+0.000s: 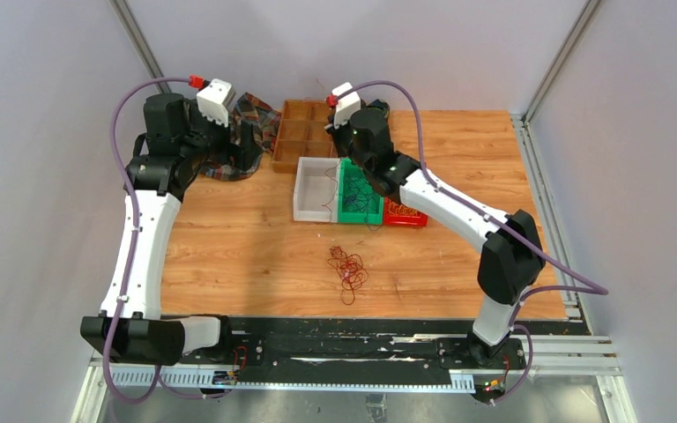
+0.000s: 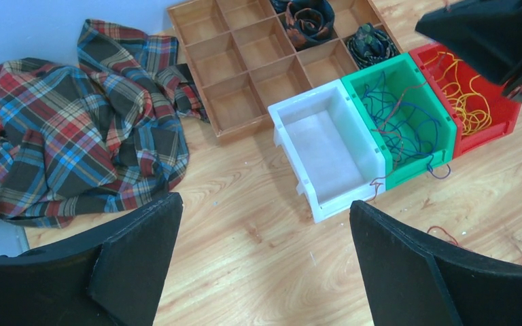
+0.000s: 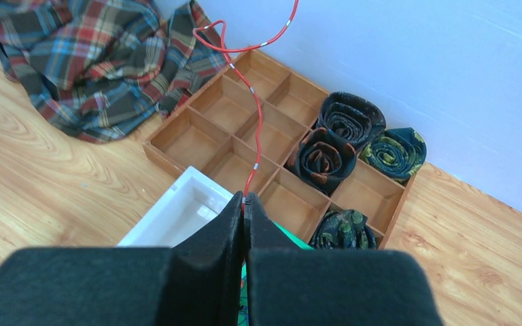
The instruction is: Untangle the cables
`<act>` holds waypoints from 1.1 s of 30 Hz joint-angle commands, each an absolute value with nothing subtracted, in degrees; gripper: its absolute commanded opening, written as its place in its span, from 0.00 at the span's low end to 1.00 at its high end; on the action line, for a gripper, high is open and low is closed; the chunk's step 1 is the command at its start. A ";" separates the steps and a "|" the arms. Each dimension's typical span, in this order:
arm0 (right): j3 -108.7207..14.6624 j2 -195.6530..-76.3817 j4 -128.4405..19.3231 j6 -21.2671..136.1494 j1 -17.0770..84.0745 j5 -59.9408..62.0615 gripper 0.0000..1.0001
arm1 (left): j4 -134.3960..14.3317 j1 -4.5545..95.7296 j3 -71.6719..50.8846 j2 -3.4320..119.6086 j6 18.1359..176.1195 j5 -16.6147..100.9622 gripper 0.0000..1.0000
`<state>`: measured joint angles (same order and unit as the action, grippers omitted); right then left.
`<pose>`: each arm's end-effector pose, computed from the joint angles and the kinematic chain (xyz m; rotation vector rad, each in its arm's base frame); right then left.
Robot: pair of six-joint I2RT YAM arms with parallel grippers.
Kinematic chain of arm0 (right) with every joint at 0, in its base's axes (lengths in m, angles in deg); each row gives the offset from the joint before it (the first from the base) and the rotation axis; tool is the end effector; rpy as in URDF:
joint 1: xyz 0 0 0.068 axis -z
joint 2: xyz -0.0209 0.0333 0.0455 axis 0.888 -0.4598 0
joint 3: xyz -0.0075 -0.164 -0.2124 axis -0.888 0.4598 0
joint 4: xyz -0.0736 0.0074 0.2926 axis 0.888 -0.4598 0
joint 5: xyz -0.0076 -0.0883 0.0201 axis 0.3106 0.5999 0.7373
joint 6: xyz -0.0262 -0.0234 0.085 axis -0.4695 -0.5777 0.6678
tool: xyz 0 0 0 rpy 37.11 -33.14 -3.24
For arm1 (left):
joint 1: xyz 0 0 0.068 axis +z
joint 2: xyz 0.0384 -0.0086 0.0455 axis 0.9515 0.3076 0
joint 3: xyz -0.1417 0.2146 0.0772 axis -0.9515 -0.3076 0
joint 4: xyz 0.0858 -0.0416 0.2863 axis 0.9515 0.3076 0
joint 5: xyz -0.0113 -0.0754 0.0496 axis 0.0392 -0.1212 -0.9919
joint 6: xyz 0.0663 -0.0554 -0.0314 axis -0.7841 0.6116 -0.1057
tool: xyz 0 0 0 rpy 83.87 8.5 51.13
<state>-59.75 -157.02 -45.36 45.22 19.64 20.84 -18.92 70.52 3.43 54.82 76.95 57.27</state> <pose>0.3937 0.3433 0.3435 -0.5332 1.5808 0.3217 0.3398 -0.0421 0.4240 0.4321 1.9388 -0.3297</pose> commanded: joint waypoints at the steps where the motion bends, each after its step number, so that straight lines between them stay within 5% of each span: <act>1: -63.37 -154.00 -46.89 50.33 21.47 16.51 0.00 | -20.64 71.03 2.03 51.93 75.64 57.69 0.98; 14: -59.54 -145.91 -32.77 79.89 31.78 -11.38 0.01 | -23.63 71.03 -2.86 49.99 75.69 59.26 0.98; 33: -62.23 -136.02 -26.98 92.41 37.77 -17.18 0.01 | -22.94 71.12 -3.69 50.91 75.63 58.97 0.98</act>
